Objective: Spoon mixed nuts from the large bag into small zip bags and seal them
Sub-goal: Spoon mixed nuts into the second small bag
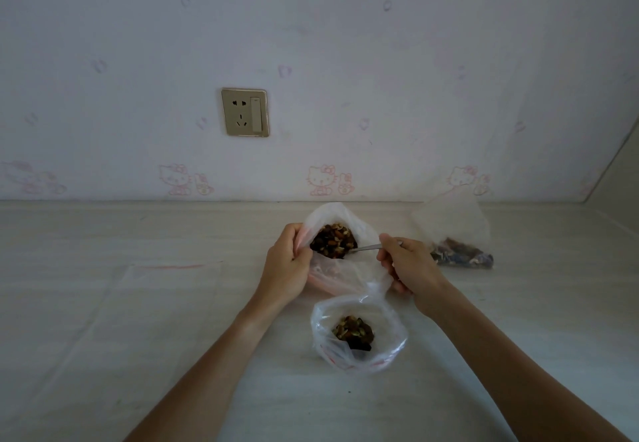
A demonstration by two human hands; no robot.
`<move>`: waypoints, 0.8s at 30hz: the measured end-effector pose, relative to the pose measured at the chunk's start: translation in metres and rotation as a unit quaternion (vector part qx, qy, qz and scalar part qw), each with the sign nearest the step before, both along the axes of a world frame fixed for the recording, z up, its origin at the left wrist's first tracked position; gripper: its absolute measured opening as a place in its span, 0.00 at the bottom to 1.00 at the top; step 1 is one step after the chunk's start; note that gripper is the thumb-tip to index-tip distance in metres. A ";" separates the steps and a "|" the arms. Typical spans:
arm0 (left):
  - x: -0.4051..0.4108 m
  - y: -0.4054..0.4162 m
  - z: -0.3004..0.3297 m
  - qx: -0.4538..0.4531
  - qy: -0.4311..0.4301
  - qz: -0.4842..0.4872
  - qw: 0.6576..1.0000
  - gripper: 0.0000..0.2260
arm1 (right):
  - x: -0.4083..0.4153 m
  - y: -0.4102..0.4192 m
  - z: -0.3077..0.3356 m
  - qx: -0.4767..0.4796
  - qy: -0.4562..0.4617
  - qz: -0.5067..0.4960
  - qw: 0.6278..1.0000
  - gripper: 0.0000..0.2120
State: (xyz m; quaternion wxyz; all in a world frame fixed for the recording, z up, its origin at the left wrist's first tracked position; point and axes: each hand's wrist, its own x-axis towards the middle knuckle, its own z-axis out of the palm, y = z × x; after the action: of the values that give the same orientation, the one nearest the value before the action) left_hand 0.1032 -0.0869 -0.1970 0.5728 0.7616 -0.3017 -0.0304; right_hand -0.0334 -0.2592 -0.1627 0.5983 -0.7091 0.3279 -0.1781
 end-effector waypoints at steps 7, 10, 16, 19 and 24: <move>-0.002 -0.003 0.001 -0.008 -0.010 0.037 0.999 0.10 | -0.009 -0.009 0.004 0.026 -0.017 -0.008 0.999 0.20; -0.005 -0.001 0.006 -0.014 -0.002 0.039 0.999 0.10 | -0.015 -0.011 0.006 0.046 -0.033 -0.011 0.998 0.20; -0.008 0.012 0.022 0.007 -0.028 0.037 0.999 0.14 | -0.021 -0.012 0.022 0.035 -0.050 -0.013 0.998 0.20; -0.014 0.021 0.026 0.026 -0.072 0.038 0.996 0.14 | -0.026 -0.012 0.032 0.032 -0.072 -0.009 0.997 0.20; -0.037 0.040 0.033 0.041 -0.120 0.067 0.990 0.11 | -0.044 -0.005 0.044 0.044 -0.096 0.000 0.994 0.19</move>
State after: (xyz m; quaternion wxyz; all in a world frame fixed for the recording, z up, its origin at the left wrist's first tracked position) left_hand 0.0661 -0.0465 -0.1643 0.5013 0.8010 -0.3154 0.0871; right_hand -0.0775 -0.2646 -0.1190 0.6575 -0.6616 0.2764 -0.2313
